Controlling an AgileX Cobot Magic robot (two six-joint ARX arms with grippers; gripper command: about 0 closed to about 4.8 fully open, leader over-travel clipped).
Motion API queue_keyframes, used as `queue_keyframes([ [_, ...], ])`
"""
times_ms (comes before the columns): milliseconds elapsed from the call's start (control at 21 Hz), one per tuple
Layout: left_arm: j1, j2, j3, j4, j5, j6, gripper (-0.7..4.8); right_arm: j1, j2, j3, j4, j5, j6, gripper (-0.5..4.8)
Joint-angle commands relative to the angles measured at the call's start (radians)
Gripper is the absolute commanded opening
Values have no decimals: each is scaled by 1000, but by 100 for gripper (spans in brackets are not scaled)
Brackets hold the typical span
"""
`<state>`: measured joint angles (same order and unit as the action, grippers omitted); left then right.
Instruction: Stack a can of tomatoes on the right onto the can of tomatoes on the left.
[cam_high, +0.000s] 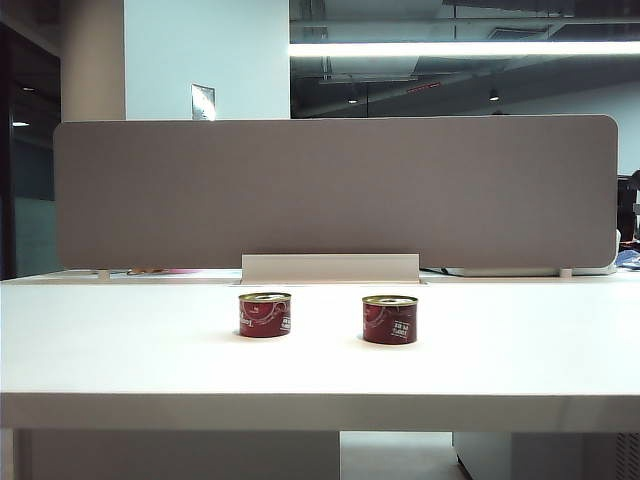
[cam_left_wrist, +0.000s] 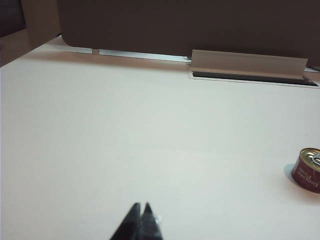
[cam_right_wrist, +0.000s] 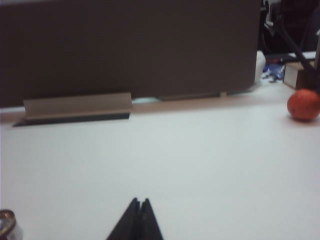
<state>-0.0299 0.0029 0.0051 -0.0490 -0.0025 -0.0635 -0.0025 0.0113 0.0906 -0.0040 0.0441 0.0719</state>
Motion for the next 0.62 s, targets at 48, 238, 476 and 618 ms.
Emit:
queue_keyframes([
  [48, 1, 1, 3, 5, -1, 4, -6, 1, 45, 71, -54, -2, 7, -2],
  [238, 1, 1, 3, 5, -1, 4, -6, 1, 153, 170, -83, -12, 6, -1],
  [476, 1, 1, 3, 5, -1, 4, -6, 2, 338, 279, -73, -48, 6, -1],
  [618, 1, 1, 3, 4, -1, 4, -6, 3, 476, 357, -68, -84, 6, -2],
])
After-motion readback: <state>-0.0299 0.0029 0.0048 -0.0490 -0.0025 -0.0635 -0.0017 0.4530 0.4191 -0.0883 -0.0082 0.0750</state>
